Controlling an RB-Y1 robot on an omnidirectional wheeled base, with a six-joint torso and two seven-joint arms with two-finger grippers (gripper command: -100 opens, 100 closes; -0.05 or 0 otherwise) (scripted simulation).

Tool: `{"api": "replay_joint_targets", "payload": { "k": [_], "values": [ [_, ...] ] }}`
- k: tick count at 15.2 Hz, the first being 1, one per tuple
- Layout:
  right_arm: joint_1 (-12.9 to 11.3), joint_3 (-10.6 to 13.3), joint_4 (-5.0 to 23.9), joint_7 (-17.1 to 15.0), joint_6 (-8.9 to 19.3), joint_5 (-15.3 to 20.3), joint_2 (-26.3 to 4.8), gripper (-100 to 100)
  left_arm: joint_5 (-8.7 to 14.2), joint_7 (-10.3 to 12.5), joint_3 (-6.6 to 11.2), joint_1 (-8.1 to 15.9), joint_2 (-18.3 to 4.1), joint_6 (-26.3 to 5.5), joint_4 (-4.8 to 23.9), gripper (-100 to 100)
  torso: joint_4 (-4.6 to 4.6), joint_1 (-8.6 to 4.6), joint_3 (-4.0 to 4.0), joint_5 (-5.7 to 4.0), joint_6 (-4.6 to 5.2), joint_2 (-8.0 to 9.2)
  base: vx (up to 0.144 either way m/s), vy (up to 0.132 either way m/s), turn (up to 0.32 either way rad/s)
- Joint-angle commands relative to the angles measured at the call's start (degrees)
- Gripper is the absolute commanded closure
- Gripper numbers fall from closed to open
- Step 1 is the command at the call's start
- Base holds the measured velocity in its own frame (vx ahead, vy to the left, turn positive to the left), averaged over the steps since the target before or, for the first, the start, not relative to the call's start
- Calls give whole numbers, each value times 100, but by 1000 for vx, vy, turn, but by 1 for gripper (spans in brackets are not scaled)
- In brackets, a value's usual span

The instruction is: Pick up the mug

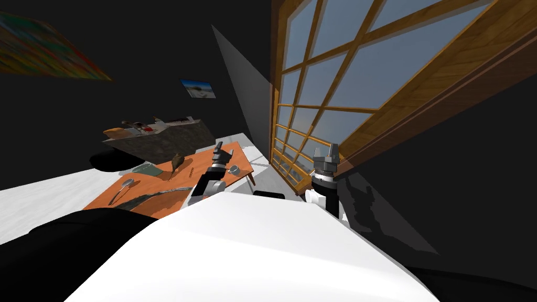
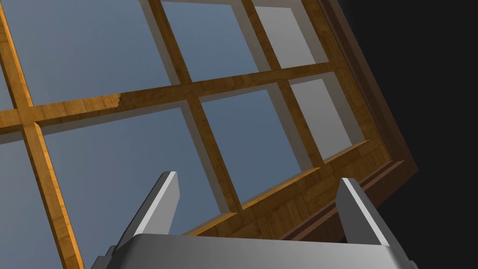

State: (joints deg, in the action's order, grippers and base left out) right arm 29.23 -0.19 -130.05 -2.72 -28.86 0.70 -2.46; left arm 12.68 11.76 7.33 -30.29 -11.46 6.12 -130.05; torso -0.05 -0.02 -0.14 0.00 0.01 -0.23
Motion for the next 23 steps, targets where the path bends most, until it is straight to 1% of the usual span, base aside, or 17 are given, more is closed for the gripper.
{"api": "replay_joint_targets", "payload": {
  "k": [1, 2, 3, 4, 5, 7, 8, 10, 11, 13, 14, 17, 18, 20, 21, 22, 23],
  "values": [
    [0, 0, 0, 0, 0, 0, 0, 0, 135, 107, 133, -114, -55, -286, 130, -100, 0, 0, 0, 0, 0, 0, 67, -8, -105],
    [0, 0, 0, 0, 0, 0, 0, 0, 135, 107, 133, -114, -55, -410, 130, -100, 0, -1, -1, 0, 0, -2, 69, -3, -70],
    [0, 0, 0, 0, 0, 0, 0, 0, 244, 188, 256, -158, -94, -554, 229, -100, -1, 0, -2, 0, -1, -4, 71, -6, -77],
    [0, 0, 0, 0, 0, 0, 0, 0, 244, 188, 256, -158, -94, -685, 229, -100, -1, 1, -3, 0, 0, -6, 68, -12, -77],
    [0, 0, 0, 0, 0, 0, 0, 0, 357, 271, 382, -203, -128, -843, 332, -100, -2, -1, -4, 0, 0, -6, 67, -14, -97],
    [0, 0, 0, 0, 0, 0, 0, 0, 357, 271, 382, -203, -128, -1023, 332, -100, -1, -3, -4, -1, 0, -6, 56, -8, -59],
    [0, 0, 0, 0, 0, 0, 0, 0, 473, 356, 512, -250, -155, -1226, 438, -100, -1, -2, -1, -1, -1, -2, 50, -1, -68],
    [0, 0, 0, 0, 0, 0, 0, 0, 473, 356, 512, -250, -155, -1343, 438, -100, 0, 2, 0, 0, 0, 0, 44, 0, -63],
    [0, 0, 0, 0, 0, 0, 0, 0, 591, 443, 645, -298, -177, -1507, 546, -100, 0, 1, 2, 0, -1, 3, 53, -7, -72],
    [0, 0, 0, 0, 0, 0, 0, 0, 591, 443, 645, -298, -177, -1669, 546, -100, 0, -1, 0, 0, -1, 0, 51, -5, -51],
    [0, 0, 0, 0, 0, 0, 0, 0, 711, 531, 780, -346, -193, -1821, 655, -100, 0, -1, 1, 0, -1, 3, 46, -3, -92],
    [0, 0, 0, 0, 0, 0, 0, 0, 711, 531, 780, -346, -193, -2000, 655, -100, 1, 0, 2, 0, -1, 4, 37, -1, -38],
    [0, 0, 0, 0, 0, 0, 0, 0, 832, 621, 917, -395, -204, -2204, 766, -100, 2, -1, 5, 0, -1, 9, 37, -8, -85],
    [0, 0, 0, 0, 0, 0, 0, 0, 832, 621, 917, -395, -204, -2336, 766, -100, 1, -2, 3, 0, 0, 5, 45, -3, -58],
    [0, 0, 0, 0, 0, 0, 0, 0, 954, 711, 1055, -445, -211, -2540, 878, -100, 1, -1, 3, 0, -1, 6, 53, 2, -83],
    [0, 0, 0, 0, 0, 0, 0, 0, 954, 711, 1055, -445, -211, -2674, 878, -100, 1, 0, 2, 0, 0, 4, 60, 4, -92],
    [0, 0, 0, 0, 0, 0, 0, 0, 1077, 801, 1194, -494, -213, -2808, 990, -100, 0, 1, 1, 0, -1, 2, 66, 1, -110]
  ]
}}
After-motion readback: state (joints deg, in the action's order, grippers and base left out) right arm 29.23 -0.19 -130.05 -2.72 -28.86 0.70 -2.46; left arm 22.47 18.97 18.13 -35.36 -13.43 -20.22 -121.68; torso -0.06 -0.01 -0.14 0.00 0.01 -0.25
